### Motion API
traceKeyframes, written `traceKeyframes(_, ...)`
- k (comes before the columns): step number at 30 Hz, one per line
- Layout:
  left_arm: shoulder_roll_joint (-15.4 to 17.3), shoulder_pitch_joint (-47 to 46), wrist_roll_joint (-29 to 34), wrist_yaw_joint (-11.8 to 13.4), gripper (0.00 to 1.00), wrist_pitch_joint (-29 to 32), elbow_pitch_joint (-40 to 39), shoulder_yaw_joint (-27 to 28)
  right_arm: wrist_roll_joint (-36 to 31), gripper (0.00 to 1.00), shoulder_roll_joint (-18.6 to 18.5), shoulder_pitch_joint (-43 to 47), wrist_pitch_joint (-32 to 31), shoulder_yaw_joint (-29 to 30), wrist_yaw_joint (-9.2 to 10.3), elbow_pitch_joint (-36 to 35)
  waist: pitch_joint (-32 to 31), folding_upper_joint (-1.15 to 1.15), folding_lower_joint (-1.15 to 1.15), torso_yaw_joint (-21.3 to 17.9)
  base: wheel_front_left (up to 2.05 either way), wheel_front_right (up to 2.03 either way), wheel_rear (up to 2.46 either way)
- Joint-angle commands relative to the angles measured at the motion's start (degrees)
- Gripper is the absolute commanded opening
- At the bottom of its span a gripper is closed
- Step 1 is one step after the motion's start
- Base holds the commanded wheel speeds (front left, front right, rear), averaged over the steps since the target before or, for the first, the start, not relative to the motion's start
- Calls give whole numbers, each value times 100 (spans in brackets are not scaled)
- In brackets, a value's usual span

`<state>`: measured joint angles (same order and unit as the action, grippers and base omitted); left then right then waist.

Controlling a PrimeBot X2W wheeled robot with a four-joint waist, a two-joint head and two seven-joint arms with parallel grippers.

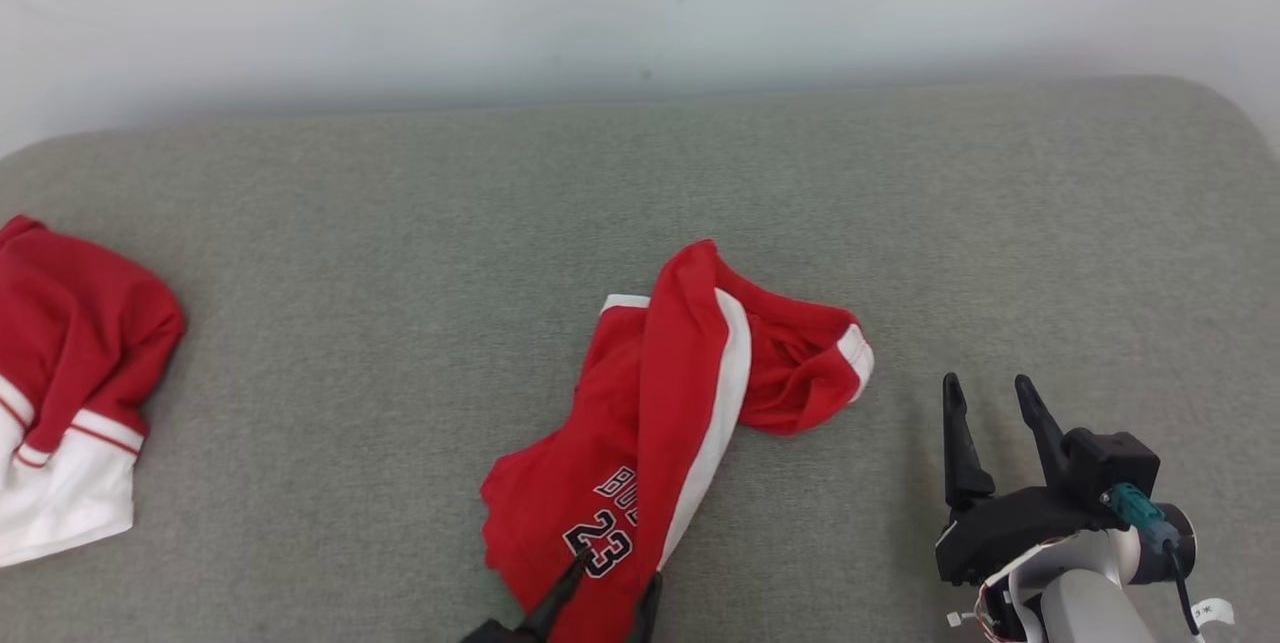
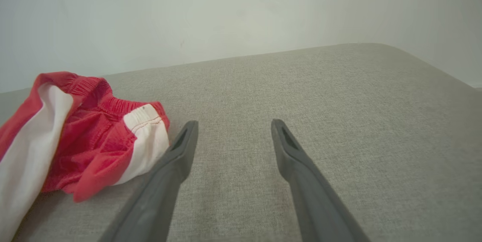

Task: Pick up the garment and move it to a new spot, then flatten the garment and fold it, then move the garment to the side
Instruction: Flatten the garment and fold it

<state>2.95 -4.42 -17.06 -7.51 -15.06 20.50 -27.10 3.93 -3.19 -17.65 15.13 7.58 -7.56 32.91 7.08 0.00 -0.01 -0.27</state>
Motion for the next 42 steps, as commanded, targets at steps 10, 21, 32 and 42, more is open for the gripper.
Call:
traceKeyframes(10,110,43,261,6,100,-17,515,39,45,100,33,13,1,-43,13,15,12,0,1,-300,0,0,0)
traceKeyframes(21,156,8,254,6,0,-18,692,164,209,100,34,-61,0,-124,13,47,61,0,1,-217,0,0,0)
traceKeyframes(32,235,-172,396,6,0,-18,-47,837,393,100,33,-44,0,-181,13,34,49,0,1,-115,0,0,0)
traceKeyframes(42,889,-924,608,8,0,-18,424,1350,533,100,33,-129,0,-409,13,1,128,0,1,-308,0,0,0)
